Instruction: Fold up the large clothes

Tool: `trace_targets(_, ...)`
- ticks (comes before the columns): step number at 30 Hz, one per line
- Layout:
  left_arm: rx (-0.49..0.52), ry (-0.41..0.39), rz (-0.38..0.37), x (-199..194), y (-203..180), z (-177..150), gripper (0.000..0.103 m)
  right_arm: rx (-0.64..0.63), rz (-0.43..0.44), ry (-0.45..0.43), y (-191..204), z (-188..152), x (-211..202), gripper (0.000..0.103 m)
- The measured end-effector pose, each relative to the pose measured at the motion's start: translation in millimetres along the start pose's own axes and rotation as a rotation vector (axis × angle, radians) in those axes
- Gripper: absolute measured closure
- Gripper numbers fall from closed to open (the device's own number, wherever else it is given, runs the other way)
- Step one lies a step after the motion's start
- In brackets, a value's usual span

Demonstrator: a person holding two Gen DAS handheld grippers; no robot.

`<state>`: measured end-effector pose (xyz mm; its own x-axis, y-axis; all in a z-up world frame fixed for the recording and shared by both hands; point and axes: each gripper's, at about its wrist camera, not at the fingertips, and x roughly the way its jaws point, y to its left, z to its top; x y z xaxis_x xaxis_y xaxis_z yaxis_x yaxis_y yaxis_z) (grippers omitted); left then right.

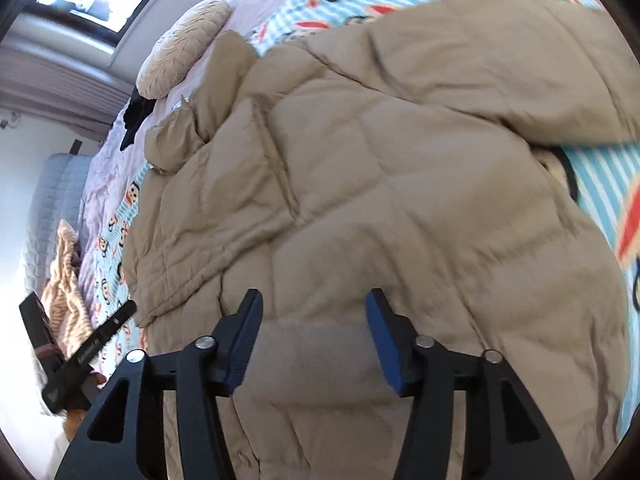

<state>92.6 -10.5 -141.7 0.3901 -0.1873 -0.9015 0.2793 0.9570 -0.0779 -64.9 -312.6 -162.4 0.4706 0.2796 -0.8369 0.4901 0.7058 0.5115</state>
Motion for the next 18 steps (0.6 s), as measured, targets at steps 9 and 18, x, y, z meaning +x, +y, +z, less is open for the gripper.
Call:
trace_targets(9,0.043,-0.012,0.037,-15,-59,-26,0.004,0.014,0.065,0.025,-31,3,-11,0.041)
trace_targets(18,0.119,0.033,0.069,-2,-115,-16,0.0,0.089,0.092,-0.067,-73,15,-47,0.016)
